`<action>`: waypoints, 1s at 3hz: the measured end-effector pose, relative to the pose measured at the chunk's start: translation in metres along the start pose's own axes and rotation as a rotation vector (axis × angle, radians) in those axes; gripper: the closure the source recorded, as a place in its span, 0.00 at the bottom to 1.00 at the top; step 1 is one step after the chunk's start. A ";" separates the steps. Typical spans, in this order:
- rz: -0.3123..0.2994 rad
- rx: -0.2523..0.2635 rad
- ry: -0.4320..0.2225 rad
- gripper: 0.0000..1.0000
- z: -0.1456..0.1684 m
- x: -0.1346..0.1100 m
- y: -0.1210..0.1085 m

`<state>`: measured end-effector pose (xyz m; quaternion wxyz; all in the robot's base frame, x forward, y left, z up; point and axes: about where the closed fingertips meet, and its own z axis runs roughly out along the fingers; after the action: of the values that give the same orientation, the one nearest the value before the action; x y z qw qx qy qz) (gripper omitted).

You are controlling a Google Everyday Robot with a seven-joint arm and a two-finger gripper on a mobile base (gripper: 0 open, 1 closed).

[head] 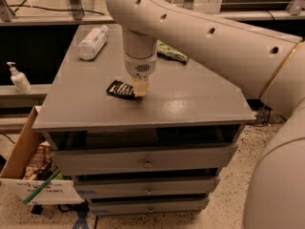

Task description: Pick rxbar chocolate

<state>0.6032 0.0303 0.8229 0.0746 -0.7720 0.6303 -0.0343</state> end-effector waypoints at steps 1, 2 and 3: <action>0.014 0.005 0.016 1.00 -0.006 0.005 0.000; 0.020 0.019 0.028 1.00 -0.016 0.009 -0.002; 0.026 0.049 0.035 1.00 -0.032 0.014 -0.006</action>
Offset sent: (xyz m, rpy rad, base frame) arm 0.0016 -0.0159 0.0312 -0.0315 -0.0423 -0.0372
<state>0.6075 0.0158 0.8544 0.0830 -0.7610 0.6404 -0.0621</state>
